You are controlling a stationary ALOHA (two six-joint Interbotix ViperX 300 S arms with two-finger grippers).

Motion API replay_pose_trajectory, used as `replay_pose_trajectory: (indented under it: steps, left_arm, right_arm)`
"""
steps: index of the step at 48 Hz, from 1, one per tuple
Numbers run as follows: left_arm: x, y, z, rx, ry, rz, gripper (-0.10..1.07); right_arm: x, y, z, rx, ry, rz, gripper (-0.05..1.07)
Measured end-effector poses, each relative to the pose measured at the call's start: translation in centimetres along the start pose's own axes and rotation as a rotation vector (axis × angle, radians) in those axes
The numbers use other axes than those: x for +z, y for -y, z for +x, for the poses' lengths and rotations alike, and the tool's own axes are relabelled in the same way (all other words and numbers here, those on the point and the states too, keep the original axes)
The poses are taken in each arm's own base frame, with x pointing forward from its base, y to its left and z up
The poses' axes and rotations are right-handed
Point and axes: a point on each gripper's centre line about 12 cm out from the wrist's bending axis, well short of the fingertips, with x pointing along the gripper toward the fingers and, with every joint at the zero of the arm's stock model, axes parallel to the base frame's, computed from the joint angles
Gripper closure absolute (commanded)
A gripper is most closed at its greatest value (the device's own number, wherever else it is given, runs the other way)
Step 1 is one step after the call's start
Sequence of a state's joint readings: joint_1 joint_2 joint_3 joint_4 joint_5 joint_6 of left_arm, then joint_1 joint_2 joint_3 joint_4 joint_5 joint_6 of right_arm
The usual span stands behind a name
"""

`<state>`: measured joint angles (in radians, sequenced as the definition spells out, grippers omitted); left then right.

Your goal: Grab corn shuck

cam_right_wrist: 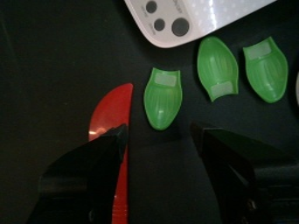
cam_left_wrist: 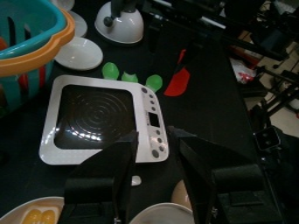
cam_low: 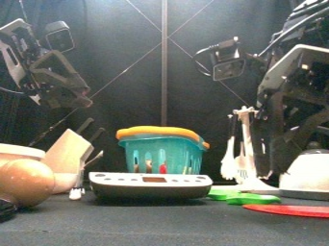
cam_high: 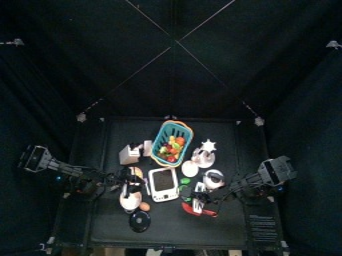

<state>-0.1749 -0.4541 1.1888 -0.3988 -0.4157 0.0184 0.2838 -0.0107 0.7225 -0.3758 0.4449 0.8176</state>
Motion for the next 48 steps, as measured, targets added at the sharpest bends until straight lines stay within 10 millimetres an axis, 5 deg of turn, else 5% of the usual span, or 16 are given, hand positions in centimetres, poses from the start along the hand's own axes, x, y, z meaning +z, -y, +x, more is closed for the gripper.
replay_pose_trajectory:
  steps: [48]
  left_arm:
    - [2.3, -2.0, 0.0, 0.088, 0.102, -0.079, 0.22]
  right_arm:
    - [0.9, 1.9, 2.5, -0.038, -0.002, 0.003, 0.12]
